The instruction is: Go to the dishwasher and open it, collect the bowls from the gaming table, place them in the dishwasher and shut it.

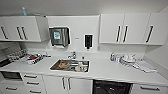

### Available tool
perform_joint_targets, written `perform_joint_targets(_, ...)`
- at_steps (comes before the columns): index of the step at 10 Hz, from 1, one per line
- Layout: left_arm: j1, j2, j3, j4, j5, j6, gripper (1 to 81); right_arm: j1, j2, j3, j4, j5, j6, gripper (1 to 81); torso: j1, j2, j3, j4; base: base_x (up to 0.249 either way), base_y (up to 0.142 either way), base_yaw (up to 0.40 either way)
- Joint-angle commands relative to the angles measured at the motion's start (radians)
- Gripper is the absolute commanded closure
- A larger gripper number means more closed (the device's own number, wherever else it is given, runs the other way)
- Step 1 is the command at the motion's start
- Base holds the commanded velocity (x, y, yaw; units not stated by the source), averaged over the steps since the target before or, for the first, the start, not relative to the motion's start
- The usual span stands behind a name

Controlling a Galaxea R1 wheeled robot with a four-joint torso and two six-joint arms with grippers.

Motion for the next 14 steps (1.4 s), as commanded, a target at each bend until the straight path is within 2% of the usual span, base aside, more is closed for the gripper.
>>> perform_joint_targets(1, -0.053, -0.007, -0.005, 0.052, 0.044, 0.004, 1.0, 0.060, -0.006, -0.006, 0.002, -0.055, -0.005, 1.0, 0.000, 0.000, 0.000, 0.000, 0.000, 0.000, 0.377)
perform_joint_targets(3, -0.053, -0.010, -0.005, 0.097, 0.040, 0.004, 1.0, 0.057, -0.009, -0.004, -0.020, -0.055, -0.015, 1.0, 0.000, 0.000, 0.000, 0.000, 0.000, 0.000, 0.378)
perform_joint_targets(5, -0.050, -0.024, 0.022, 0.098, 0.018, 0.004, 1.0, 0.056, -0.012, -0.006, -0.021, -0.053, -0.015, 1.0, 0.000, 0.000, 0.000, 0.000, 0.000, 0.000, 0.378)
perform_joint_targets(8, -0.047, -0.090, 0.136, 0.097, 0.000, 0.003, 1.0, 0.057, -0.018, 0.003, -0.020, -0.050, -0.016, 1.0, 0.000, 0.000, 0.000, 0.000, 0.000, 0.000, 0.378)
perform_joint_targets(9, -0.048, -0.093, 0.137, 0.095, -0.002, 0.003, 1.0, 0.054, -0.031, 0.026, -0.021, -0.050, -0.018, 1.0, 0.000, 0.000, 0.000, 0.000, 0.000, 0.000, 0.378)
perform_joint_targets(12, -0.047, -0.093, 0.139, 0.094, -0.009, 0.001, 1.0, 0.053, -0.169, 0.271, -0.020, -0.050, -0.024, 1.0, 0.000, 0.000, 0.000, 0.000, 0.000, 0.000, 0.378)
perform_joint_targets(14, -0.047, -0.093, 0.142, 0.089, -0.011, 0.000, 1.0, 0.050, -0.176, 0.293, -0.023, -0.050, -0.024, 1.0, 0.000, 0.000, 0.000, 0.000, 0.000, 0.000, 0.378)
